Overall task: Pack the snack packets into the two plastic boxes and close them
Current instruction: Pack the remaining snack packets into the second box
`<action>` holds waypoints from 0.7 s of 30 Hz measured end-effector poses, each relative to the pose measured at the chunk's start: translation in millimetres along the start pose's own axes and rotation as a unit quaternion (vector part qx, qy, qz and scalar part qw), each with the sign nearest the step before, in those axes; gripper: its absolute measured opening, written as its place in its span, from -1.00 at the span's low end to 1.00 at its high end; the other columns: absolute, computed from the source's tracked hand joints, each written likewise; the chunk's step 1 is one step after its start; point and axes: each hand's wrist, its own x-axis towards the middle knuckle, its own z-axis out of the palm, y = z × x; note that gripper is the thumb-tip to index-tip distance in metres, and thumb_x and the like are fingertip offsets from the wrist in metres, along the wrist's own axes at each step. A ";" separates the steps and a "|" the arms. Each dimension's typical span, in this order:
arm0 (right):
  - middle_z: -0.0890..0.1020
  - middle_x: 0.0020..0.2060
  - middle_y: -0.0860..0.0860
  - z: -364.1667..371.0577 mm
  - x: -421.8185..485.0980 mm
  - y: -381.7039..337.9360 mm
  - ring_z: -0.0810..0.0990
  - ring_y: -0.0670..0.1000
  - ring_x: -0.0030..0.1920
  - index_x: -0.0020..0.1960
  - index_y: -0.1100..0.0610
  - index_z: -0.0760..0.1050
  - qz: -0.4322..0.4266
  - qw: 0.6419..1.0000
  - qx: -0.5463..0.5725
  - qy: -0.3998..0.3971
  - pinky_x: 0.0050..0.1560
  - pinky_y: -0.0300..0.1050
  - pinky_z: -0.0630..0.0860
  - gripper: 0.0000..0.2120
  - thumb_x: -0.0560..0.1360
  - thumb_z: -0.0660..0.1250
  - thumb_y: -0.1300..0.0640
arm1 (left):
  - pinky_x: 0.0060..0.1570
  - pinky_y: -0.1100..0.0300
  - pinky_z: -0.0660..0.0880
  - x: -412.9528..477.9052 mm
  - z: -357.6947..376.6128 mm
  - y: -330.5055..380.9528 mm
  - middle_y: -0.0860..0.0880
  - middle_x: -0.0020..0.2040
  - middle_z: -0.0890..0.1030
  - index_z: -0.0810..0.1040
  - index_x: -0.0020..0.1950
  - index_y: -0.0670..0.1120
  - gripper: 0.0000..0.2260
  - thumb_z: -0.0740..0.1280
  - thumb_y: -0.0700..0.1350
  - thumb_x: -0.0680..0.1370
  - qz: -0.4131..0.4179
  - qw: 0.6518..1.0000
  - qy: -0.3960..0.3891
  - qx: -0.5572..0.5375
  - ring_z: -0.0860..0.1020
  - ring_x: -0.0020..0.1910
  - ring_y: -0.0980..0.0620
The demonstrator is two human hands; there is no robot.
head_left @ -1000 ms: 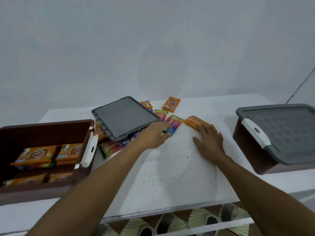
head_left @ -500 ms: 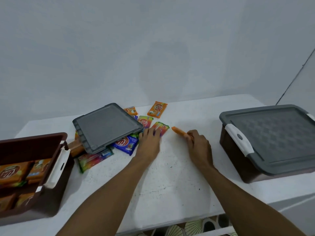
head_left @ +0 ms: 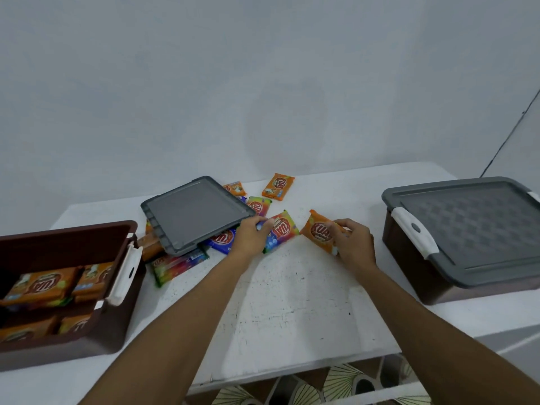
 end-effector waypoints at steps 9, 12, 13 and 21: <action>0.69 -0.05 0.16 25.0 -24.3 -85.6 0.70 0.14 -0.13 0.02 0.13 0.53 0.041 0.983 0.120 -0.133 -0.15 0.06 0.65 -0.76 0.42 0.50 0.13 | -0.08 0.08 0.59 -9.9 -113.8 25.8 -0.21 0.08 0.61 0.51 0.01 -0.12 -0.92 0.37 -0.22 0.55 0.020 0.992 -0.074 -0.097 0.62 -0.13 -0.03; 0.69 -0.02 0.14 52.3 -46.5 -125.1 0.71 0.12 -0.11 0.13 0.10 0.52 0.007 0.970 0.097 -0.222 -0.05 0.11 0.64 -0.70 0.42 0.48 0.20 | -0.17 0.10 0.57 -23.9 -174.2 21.3 -0.19 -0.03 0.63 0.53 -0.06 -0.08 -0.91 0.35 -0.27 0.54 0.030 0.994 -0.069 -0.084 0.61 -0.17 -0.04; 0.69 -0.01 0.12 63.0 -56.1 -138.9 0.71 0.10 -0.11 0.17 0.08 0.51 -0.006 0.965 0.089 -0.246 -0.05 0.08 0.64 -0.68 0.44 0.46 0.20 | -0.21 0.13 0.58 -30.3 -194.7 18.8 -0.16 -0.07 0.65 0.56 -0.05 -0.08 -0.92 0.34 -0.26 0.54 0.031 0.993 -0.074 -0.092 0.62 -0.19 -0.03; 0.72 -0.15 0.04 162.8 -136.7 -239.0 0.72 0.04 -0.21 0.10 -0.04 0.57 -0.077 0.923 -0.008 -0.377 -0.21 -0.07 0.64 -0.80 0.48 0.43 0.09 | -0.04 0.07 0.55 -66.4 -365.4 -43.0 -0.10 0.00 0.69 0.60 0.08 -0.05 -0.83 0.41 -0.04 0.52 0.028 0.984 -0.159 0.072 0.65 -0.06 -0.03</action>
